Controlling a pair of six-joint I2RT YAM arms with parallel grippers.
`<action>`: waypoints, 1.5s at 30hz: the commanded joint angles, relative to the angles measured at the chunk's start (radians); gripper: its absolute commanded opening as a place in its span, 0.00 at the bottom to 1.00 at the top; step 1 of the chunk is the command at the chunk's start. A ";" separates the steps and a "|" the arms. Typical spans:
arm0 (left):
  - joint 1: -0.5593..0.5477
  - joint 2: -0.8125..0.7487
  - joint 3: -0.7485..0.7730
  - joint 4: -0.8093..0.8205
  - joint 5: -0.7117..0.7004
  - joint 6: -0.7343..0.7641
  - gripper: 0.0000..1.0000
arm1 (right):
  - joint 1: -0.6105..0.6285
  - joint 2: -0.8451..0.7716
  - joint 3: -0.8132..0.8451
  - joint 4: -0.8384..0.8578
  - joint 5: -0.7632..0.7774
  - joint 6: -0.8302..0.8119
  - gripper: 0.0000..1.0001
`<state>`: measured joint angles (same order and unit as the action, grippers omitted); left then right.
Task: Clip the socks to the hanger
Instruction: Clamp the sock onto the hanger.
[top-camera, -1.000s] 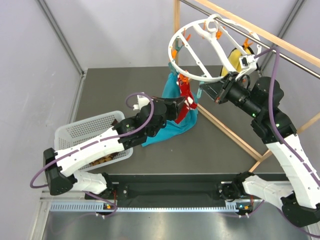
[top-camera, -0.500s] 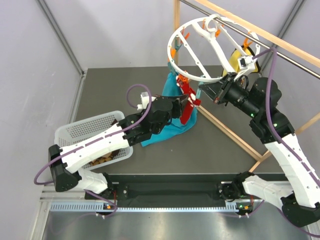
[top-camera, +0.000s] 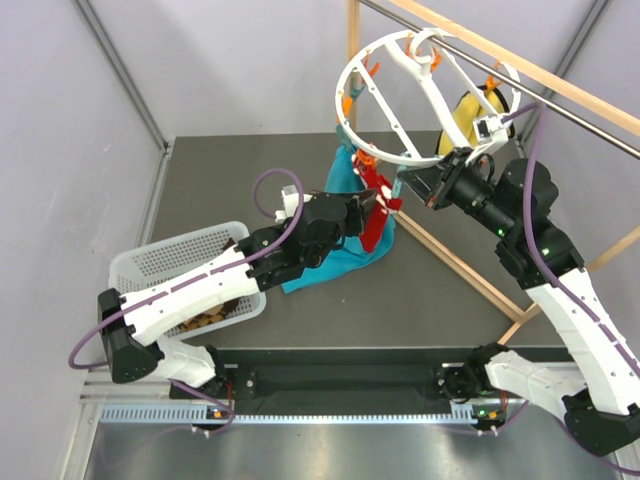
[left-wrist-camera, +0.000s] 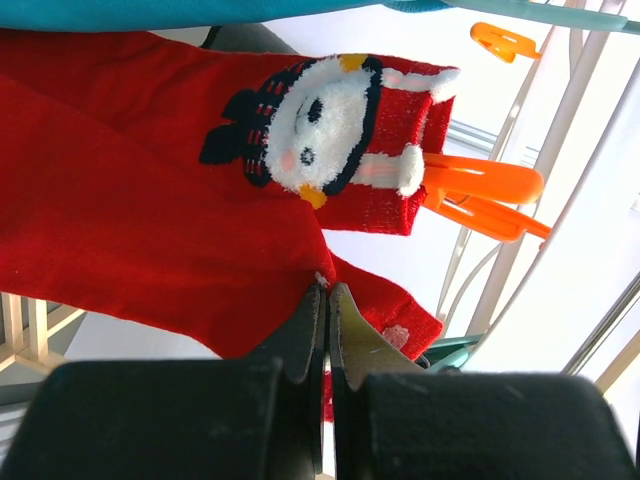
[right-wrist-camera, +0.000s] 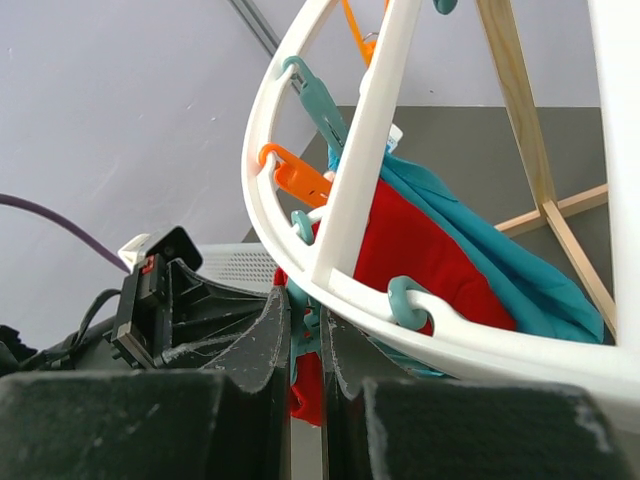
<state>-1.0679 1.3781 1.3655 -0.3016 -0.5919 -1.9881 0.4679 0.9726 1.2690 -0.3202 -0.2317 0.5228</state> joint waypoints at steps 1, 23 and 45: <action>-0.004 -0.002 0.043 0.018 0.004 -0.061 0.00 | -0.005 -0.025 -0.017 0.015 -0.015 -0.029 0.00; -0.032 0.045 0.113 -0.027 -0.017 -0.143 0.00 | -0.005 -0.069 -0.103 0.064 -0.004 -0.075 0.05; -0.030 0.047 0.101 0.002 -0.011 -0.140 0.00 | -0.005 -0.101 -0.069 0.037 -0.058 0.006 0.52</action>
<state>-1.0943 1.4170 1.4384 -0.3420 -0.5941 -1.9911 0.4683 0.8845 1.1694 -0.2810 -0.2840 0.5232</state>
